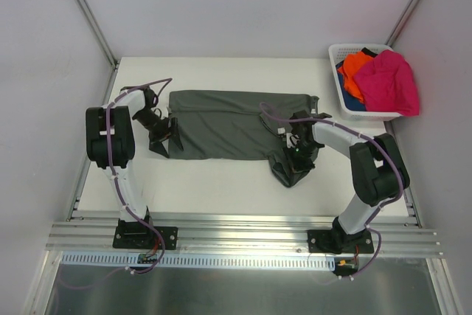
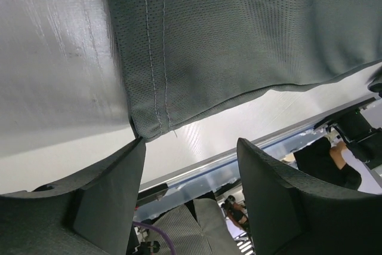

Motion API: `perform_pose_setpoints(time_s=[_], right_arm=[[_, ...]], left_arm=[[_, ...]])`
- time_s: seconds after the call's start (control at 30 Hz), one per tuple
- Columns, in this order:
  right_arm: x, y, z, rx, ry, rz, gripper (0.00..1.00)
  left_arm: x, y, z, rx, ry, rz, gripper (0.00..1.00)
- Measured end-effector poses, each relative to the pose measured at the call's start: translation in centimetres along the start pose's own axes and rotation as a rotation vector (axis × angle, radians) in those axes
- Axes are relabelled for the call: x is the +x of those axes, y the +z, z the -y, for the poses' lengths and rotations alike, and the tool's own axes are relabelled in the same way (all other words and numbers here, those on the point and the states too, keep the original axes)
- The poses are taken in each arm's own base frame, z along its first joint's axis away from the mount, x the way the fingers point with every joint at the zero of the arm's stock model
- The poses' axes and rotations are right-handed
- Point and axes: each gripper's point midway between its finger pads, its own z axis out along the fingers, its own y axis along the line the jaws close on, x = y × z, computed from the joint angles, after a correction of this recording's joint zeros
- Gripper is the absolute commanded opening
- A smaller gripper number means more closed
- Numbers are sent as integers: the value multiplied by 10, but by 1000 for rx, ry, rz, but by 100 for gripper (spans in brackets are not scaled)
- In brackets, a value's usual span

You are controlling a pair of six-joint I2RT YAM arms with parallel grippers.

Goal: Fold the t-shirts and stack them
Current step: Fold the tshirt

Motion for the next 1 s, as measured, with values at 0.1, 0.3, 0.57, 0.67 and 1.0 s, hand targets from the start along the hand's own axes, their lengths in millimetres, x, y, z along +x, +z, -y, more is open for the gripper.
perform_pose_setpoints(time_s=[0.1,0.3,0.57,0.67,1.0], right_arm=[[-4,-2,-1,-1,-4,11,1],[-10,-2,-2,-1,-5,15,1],[-11,0,-1,-1,-3,6,1],[-13,-1,-2,-2,-5,14,1],[-16,-2,-2,-2,-8,22,1]], left_arm=[[0,1,-1,12,-16,-6,58],[-3,0,-5,17,-47,-2,51],[0,0,-12,19,-76,-9,52],[0,0,-12,19,-76,-9,47],[-1,-1,-11,19,-84,-5,6]])
